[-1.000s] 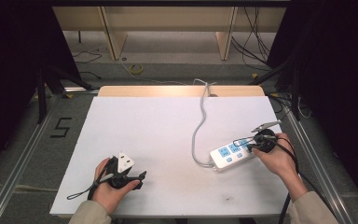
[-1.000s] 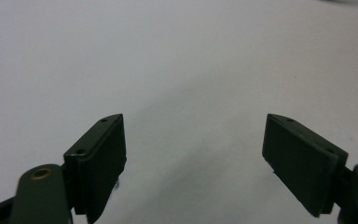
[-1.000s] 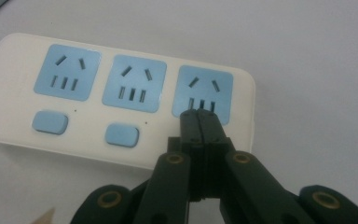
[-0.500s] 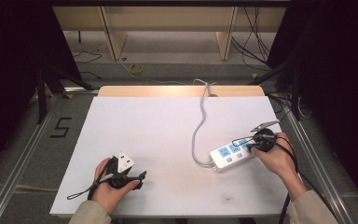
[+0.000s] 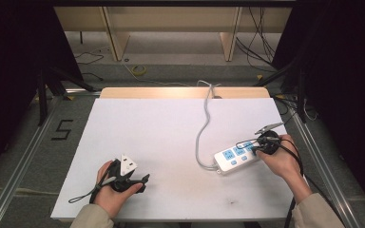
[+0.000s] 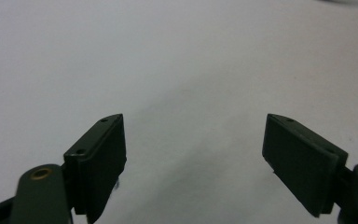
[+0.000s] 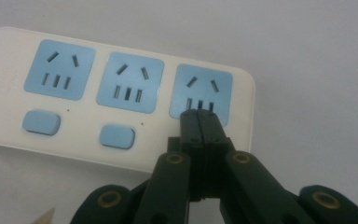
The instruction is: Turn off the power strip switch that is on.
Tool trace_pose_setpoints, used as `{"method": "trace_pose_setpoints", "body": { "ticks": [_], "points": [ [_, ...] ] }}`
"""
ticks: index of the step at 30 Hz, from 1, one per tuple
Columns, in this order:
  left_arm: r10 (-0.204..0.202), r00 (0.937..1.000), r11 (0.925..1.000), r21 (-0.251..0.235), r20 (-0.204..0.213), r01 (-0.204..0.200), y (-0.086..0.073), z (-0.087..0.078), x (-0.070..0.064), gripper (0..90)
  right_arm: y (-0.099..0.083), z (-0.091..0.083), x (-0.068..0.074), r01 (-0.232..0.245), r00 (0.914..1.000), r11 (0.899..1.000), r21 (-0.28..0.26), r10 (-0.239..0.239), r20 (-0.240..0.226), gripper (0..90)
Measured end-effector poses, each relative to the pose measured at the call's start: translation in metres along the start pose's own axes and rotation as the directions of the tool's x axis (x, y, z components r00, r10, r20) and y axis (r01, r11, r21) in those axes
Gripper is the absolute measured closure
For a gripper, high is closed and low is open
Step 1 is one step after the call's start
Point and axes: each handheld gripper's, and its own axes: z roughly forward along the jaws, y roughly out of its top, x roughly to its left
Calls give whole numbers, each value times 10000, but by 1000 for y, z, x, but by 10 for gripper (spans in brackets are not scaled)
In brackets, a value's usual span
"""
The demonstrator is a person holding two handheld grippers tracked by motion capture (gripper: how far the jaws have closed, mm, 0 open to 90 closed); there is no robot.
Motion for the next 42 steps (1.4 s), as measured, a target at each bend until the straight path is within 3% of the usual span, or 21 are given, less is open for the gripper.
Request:
{"method": "trace_pose_setpoints", "body": {
  "ticks": [42],
  "points": [
    [-53, 10000, 10000, -69, -33, 52, 0, -1, -2, 213, -1, 1, 4, -124, 9995, 9999, 48, 122, 295, 900]
  ]
}}
